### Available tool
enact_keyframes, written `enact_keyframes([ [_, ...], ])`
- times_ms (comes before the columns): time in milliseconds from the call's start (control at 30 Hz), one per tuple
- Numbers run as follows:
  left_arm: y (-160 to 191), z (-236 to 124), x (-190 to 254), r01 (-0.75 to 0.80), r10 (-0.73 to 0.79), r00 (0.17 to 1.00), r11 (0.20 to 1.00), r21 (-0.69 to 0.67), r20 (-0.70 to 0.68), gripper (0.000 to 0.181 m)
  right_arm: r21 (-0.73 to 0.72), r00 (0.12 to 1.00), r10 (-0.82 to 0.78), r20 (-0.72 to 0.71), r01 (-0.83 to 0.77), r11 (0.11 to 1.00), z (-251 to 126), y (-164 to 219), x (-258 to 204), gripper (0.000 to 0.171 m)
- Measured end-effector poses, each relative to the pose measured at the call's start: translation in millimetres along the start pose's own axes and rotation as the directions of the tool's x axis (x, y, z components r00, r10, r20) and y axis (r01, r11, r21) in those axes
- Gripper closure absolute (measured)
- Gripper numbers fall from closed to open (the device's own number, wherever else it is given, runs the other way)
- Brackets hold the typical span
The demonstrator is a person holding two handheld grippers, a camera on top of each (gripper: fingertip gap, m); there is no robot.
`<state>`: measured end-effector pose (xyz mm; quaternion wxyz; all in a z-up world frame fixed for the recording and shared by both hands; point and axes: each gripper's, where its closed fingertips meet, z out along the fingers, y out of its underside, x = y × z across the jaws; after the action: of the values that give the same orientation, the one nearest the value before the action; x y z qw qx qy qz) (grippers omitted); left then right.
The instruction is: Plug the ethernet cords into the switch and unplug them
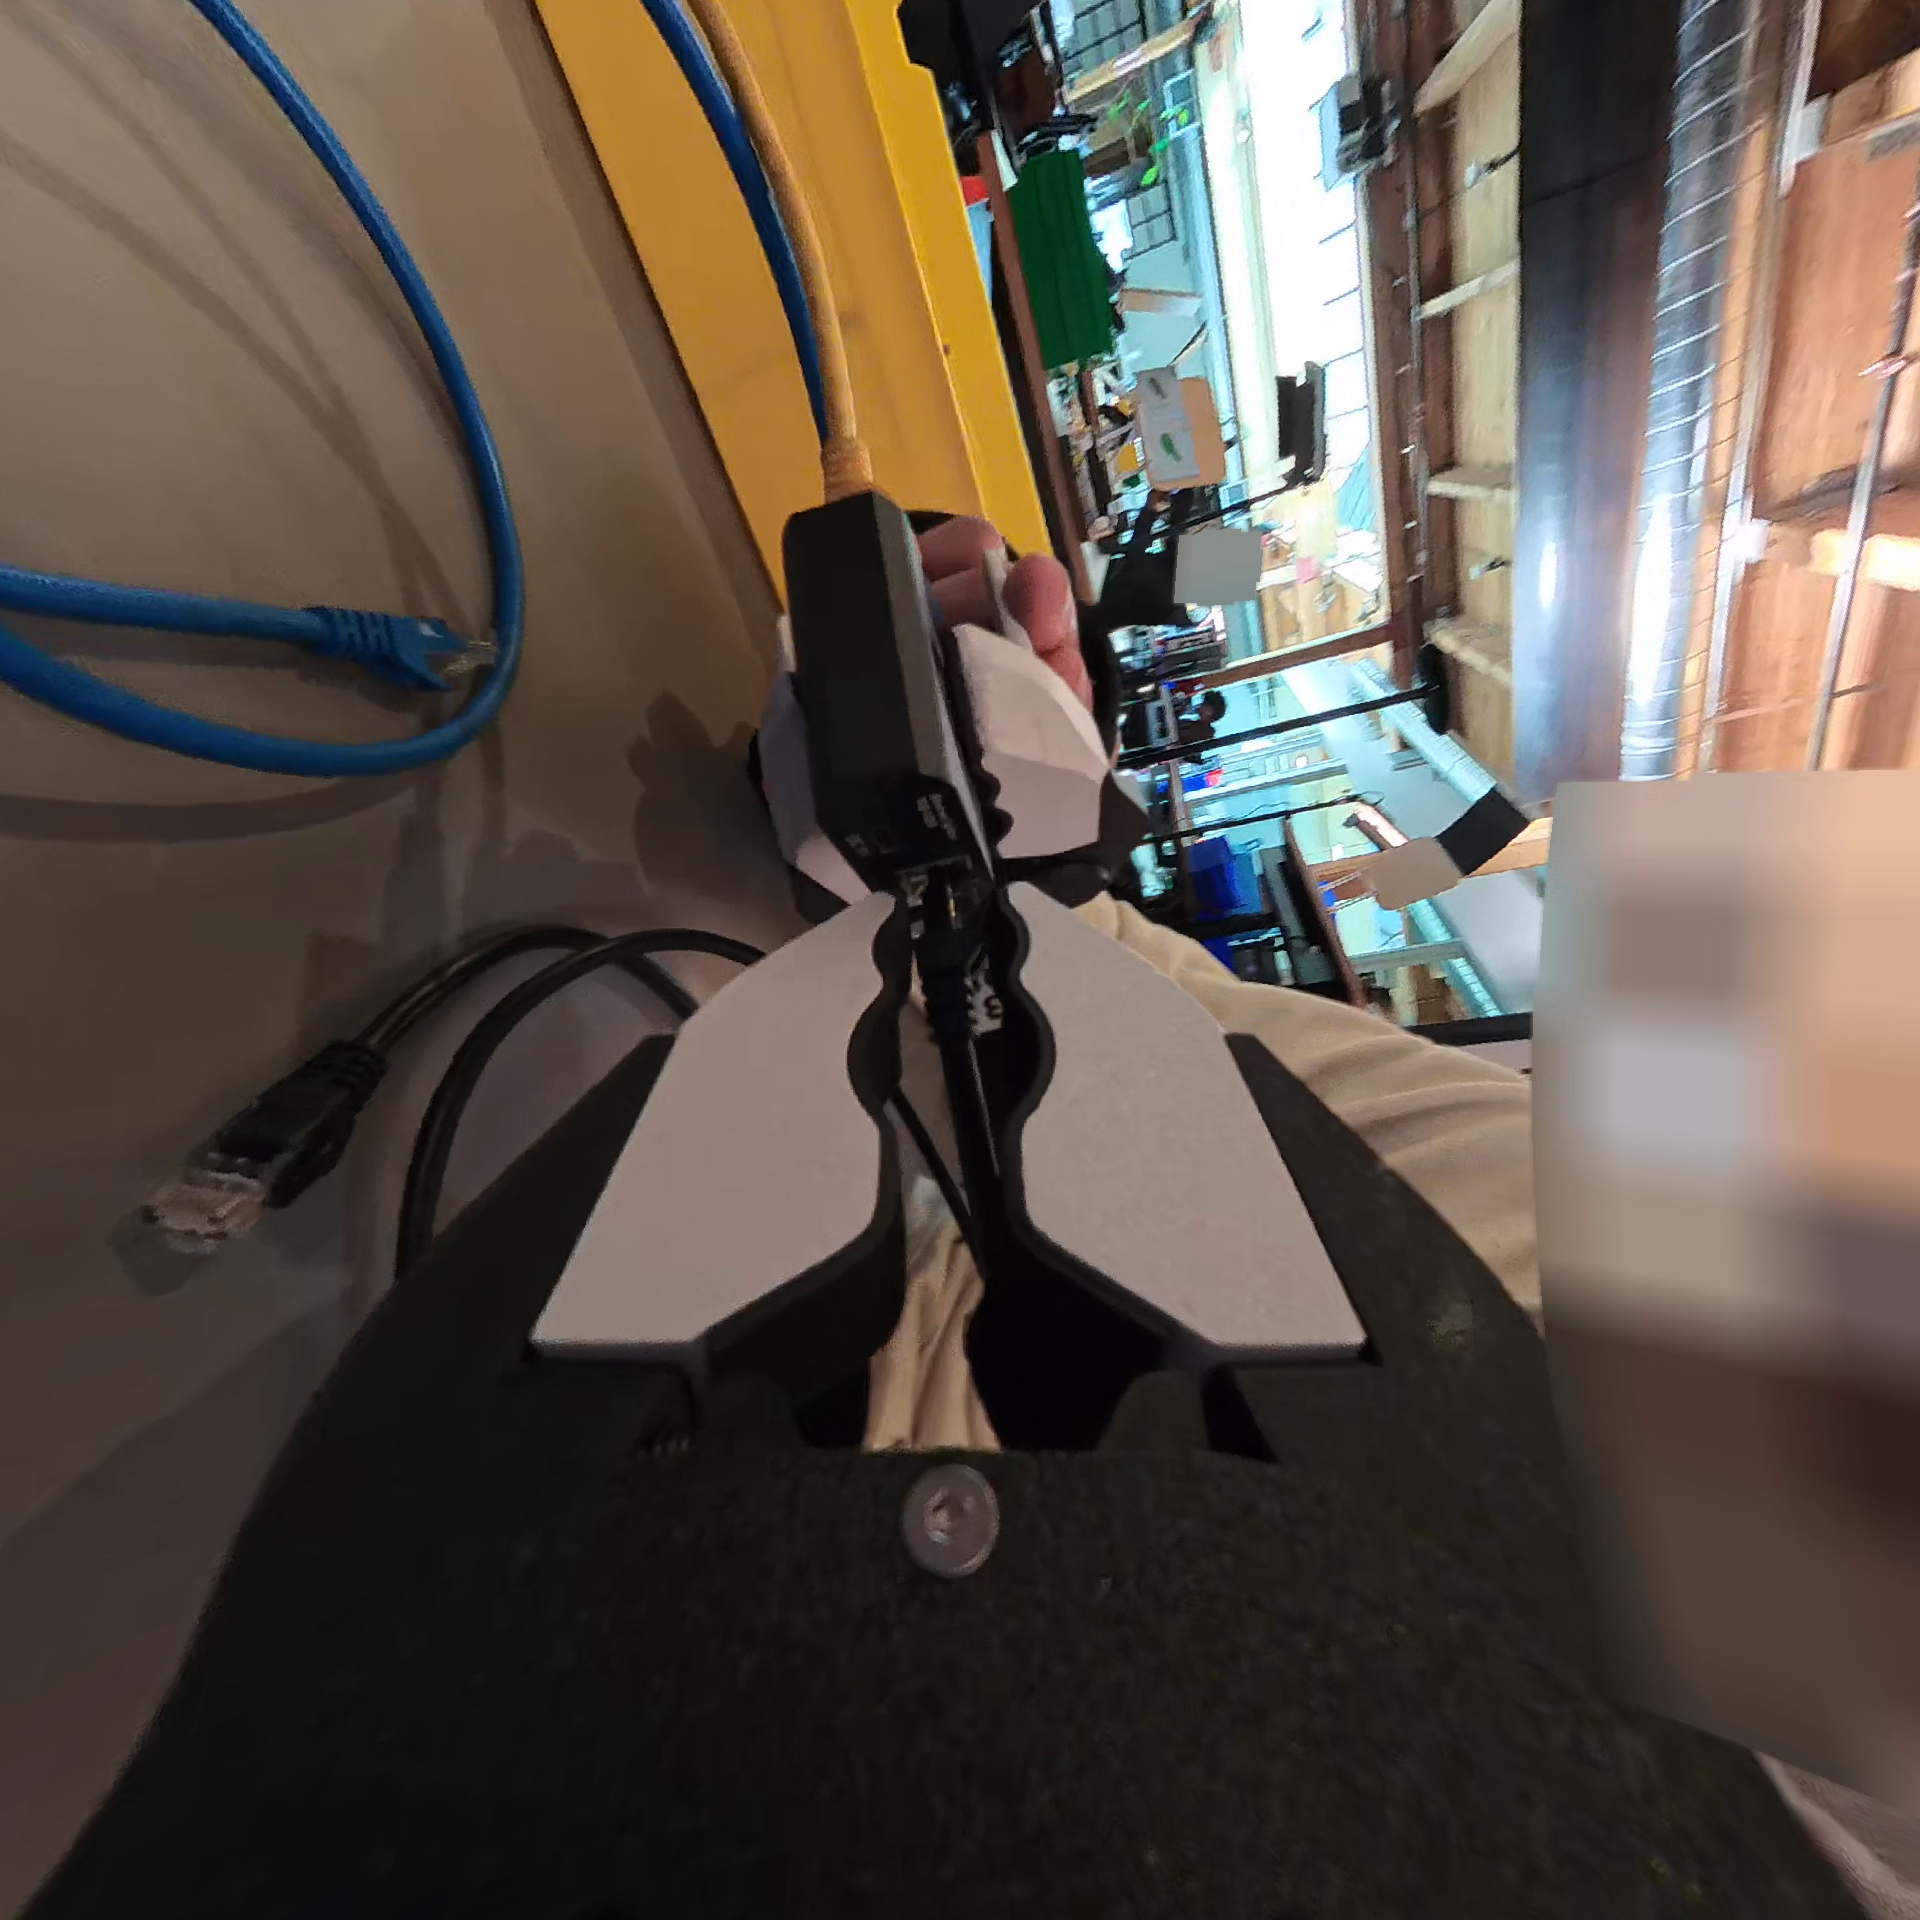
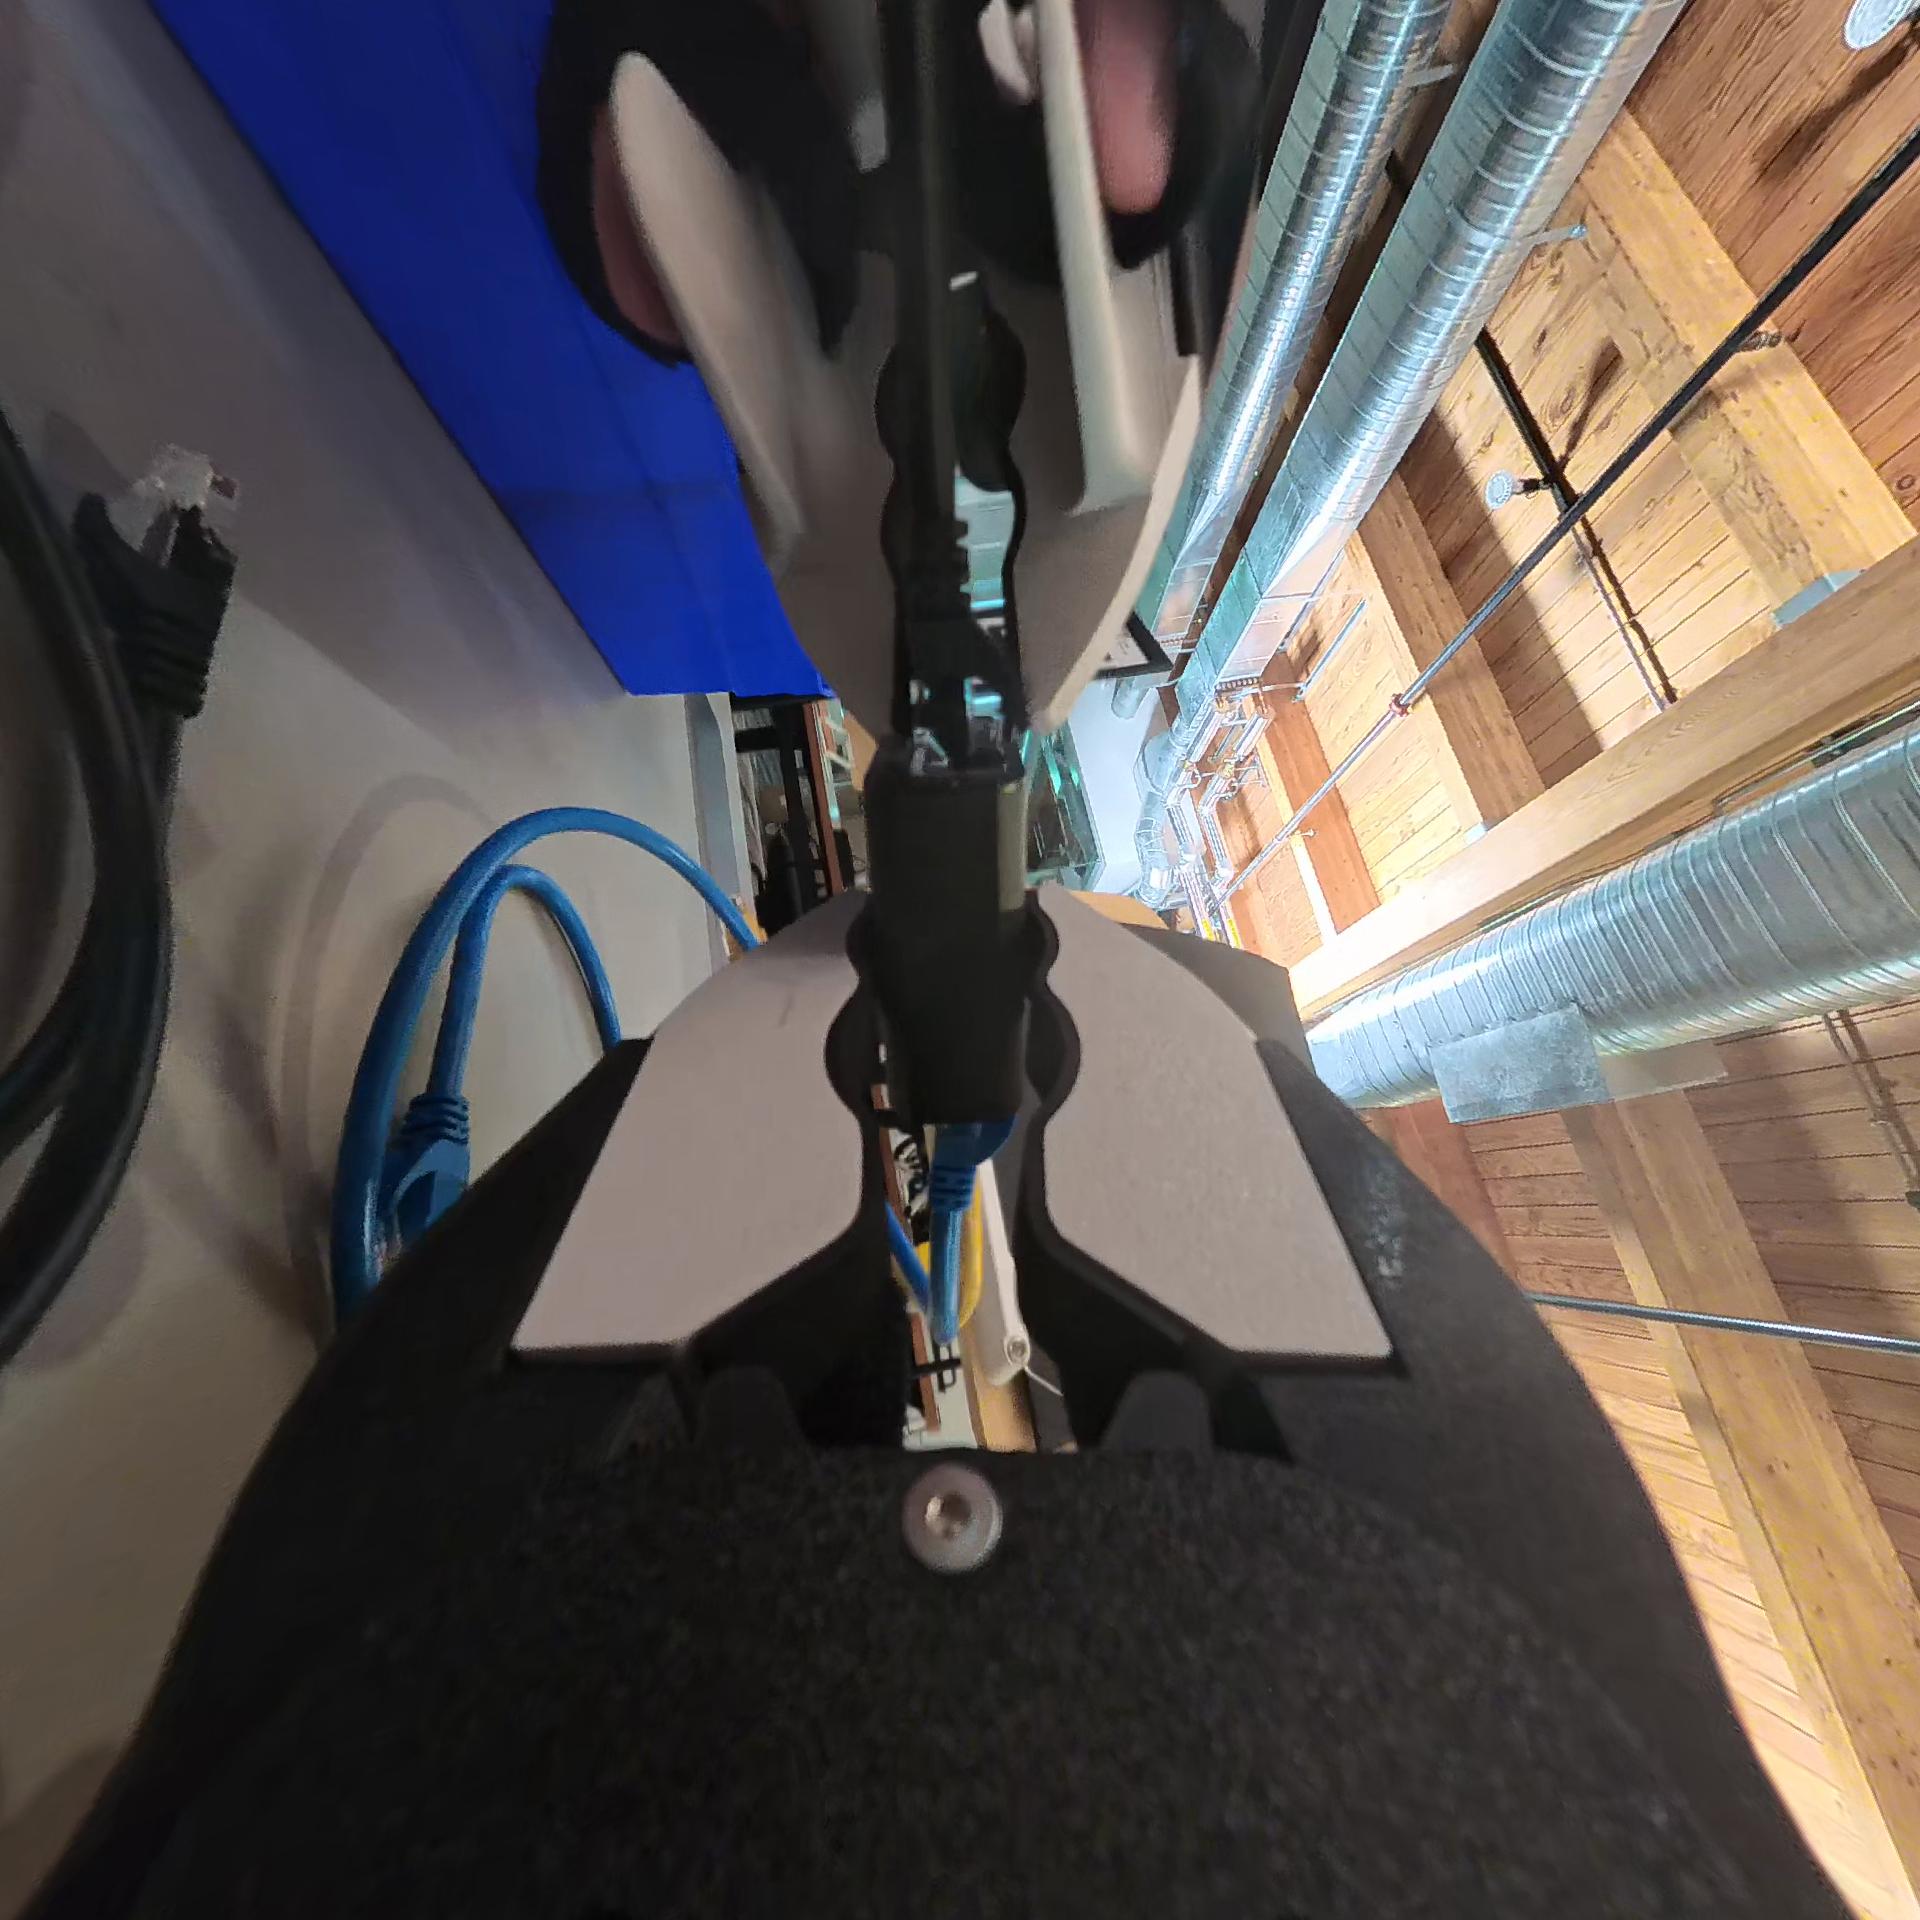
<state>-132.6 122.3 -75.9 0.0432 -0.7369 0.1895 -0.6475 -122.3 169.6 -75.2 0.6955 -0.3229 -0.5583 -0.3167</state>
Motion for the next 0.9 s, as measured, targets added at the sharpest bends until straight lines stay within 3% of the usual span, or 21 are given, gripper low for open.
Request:
enact_keyframes([
  [167,4,2,-7,-0.095,0.103,0.985,0.993,-0.063,0.135,0.169,-0.041,0.999,0.022,0.036,-0.021,0.999,1,1,-6,0.147],
  [500,5,2,-16,-0.17,0.197,0.947,0.978,-0.125,0.253,0.169,-0.052,0.997,0.029,0.068,-0.026,0.998,2,2,-15,0.145],
  [600,-3,3,-6,-0.298,0.312,0.907,0.95,-0.092,0.283,0.168,-0.057,0.999,0.048,0.017,-0.047,0.997,3,5,-3,0.145],
  [667,-2,4,1,-0.389,0.41,0.849,0.912,-0.131,0.332,0.167,-0.018,0.999,0.054,-0.01,-0.054,0.998,0,2,2,0.146],
  [767,-7,-1,2,-0.592,0.596,0.621,0.782,-0.194,0.508,0.166,-0.057,0.994,0.107,0.031,-0.105,0.993,2,5,-2,0.147],
  [900,-1,1,-10,-0.618,0.67,0.418,0.705,-0.349,0.613,0.155,-0.074,0.992,0.114,0.053,-0.11,0.991,3,7,-6,0.147],
])
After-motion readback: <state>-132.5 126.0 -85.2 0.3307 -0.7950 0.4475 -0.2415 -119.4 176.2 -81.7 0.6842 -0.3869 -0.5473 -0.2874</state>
